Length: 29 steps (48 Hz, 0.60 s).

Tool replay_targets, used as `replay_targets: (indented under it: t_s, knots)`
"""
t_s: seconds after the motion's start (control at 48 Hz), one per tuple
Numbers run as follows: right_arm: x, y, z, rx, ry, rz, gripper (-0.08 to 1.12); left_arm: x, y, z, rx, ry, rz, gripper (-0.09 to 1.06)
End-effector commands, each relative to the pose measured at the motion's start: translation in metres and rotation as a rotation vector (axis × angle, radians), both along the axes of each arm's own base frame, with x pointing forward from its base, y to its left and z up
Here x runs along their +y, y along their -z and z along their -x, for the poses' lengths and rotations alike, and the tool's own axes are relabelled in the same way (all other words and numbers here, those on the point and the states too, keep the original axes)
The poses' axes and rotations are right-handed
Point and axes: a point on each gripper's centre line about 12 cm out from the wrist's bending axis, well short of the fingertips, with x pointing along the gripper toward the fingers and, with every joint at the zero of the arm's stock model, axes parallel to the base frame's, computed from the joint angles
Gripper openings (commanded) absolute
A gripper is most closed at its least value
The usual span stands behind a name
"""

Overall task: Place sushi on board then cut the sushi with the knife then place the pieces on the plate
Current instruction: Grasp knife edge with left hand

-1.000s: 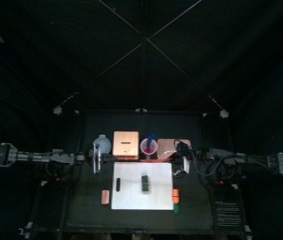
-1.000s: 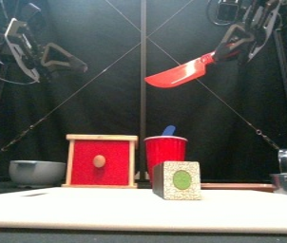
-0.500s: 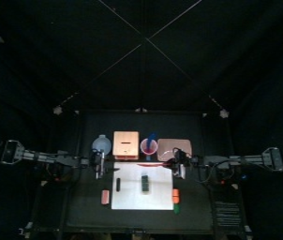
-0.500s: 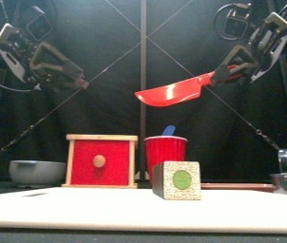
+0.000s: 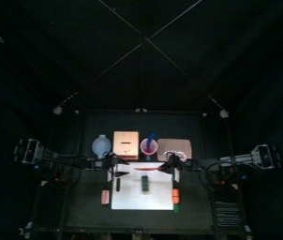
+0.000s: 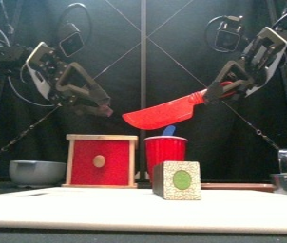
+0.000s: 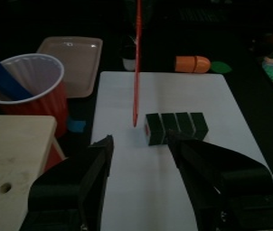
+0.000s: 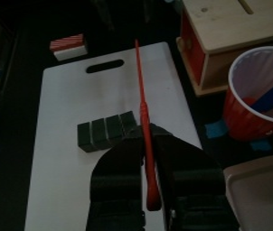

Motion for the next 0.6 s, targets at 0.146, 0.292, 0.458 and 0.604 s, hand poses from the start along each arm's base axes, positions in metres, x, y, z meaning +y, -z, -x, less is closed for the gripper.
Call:
replay_targets:
  t_s: [0.146,0.292,0.458,0.604]
  knots:
    - [0.008,-0.005,-0.004,-0.035,-0.015,-0.015,0.33,-0.008,0.005,-0.034,0.006,0.019,0.001,0.85]
    - [0.011,-0.005,-0.003,-0.036,-0.02,-0.021,0.33,-0.01,0.009,-0.044,0.025,0.025,-0.003,0.85]
    - [0.011,-0.003,-0.003,-0.032,-0.022,-0.02,0.33,-0.01,0.007,-0.046,0.017,0.027,-0.018,0.85]
    - [0.011,-0.003,-0.003,-0.028,-0.022,-0.02,0.33,-0.009,0.004,-0.046,0.009,0.019,-0.02,0.85]
